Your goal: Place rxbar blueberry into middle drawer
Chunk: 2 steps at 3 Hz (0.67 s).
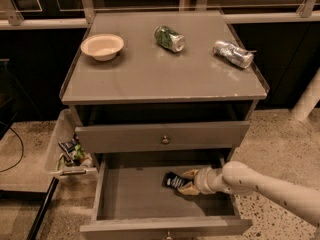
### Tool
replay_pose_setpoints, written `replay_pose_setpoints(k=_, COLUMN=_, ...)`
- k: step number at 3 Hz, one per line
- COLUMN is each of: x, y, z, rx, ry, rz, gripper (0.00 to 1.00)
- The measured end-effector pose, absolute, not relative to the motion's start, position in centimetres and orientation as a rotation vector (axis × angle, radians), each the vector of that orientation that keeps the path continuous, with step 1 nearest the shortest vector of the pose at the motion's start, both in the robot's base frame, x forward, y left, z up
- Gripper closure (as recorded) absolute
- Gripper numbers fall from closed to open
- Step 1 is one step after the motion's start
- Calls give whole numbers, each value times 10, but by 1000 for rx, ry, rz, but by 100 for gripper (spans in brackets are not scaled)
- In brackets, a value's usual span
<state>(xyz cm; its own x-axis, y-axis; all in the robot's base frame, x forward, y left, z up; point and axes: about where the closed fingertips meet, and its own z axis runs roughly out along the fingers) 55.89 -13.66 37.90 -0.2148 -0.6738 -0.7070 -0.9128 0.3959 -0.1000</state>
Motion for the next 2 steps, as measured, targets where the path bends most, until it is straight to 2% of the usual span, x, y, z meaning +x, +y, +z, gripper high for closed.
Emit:
replay_pose_setpoints(k=1, x=559, y=-135, z=378, rx=-1360, ry=1971, rz=448, gripper=82)
replay_pose_setpoints(k=2, x=559, y=-135, z=378, rx=-1360, ry=1971, rz=448, gripper=59)
